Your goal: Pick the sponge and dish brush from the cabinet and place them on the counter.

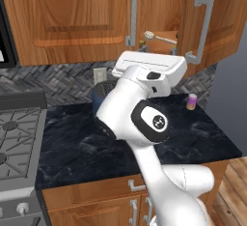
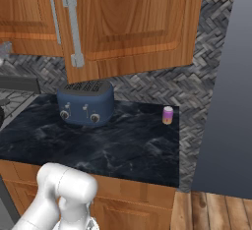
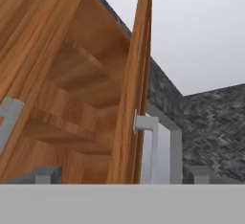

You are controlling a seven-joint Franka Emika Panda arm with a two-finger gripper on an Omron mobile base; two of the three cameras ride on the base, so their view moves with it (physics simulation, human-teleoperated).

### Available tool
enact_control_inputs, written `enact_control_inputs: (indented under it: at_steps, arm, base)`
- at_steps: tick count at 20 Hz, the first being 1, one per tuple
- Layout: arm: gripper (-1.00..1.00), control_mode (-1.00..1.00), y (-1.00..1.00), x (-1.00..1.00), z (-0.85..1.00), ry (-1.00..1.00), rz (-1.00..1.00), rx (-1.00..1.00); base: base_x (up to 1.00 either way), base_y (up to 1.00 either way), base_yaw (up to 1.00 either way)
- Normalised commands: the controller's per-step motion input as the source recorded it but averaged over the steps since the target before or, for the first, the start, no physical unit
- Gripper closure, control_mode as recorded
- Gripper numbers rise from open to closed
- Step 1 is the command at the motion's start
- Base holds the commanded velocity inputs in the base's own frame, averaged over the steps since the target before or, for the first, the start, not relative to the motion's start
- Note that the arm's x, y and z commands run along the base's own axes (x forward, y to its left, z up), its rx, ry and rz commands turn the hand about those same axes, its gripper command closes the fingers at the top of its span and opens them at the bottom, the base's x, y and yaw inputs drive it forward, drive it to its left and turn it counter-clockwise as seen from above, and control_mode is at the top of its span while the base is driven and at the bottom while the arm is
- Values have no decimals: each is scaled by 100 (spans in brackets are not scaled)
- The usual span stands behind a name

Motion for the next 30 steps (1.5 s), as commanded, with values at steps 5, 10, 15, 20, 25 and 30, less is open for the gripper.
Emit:
enact_control_inputs:
  at_steps: [5,10,15,20,25,30]
  arm:
    - [-100,-100,-13,11,0,2,0,5]
    - [-100,-100,-13,16,0,1,-1,4]
    - [-100,-100,-2,25,-1,1,-3,2]
    - [-100,-100,-3,30,-5,0,-3,0]
    - [-100,-100,-10,31,-11,0,-3,0]
    - [-100,-100,-14,27,-12,0,-1,0]
  base:
    - [0,0,0]
    - [0,0,0]
    - [0,0,0]
    - [0,0,0]
    - [0,0,0]
    - [0,0,0]
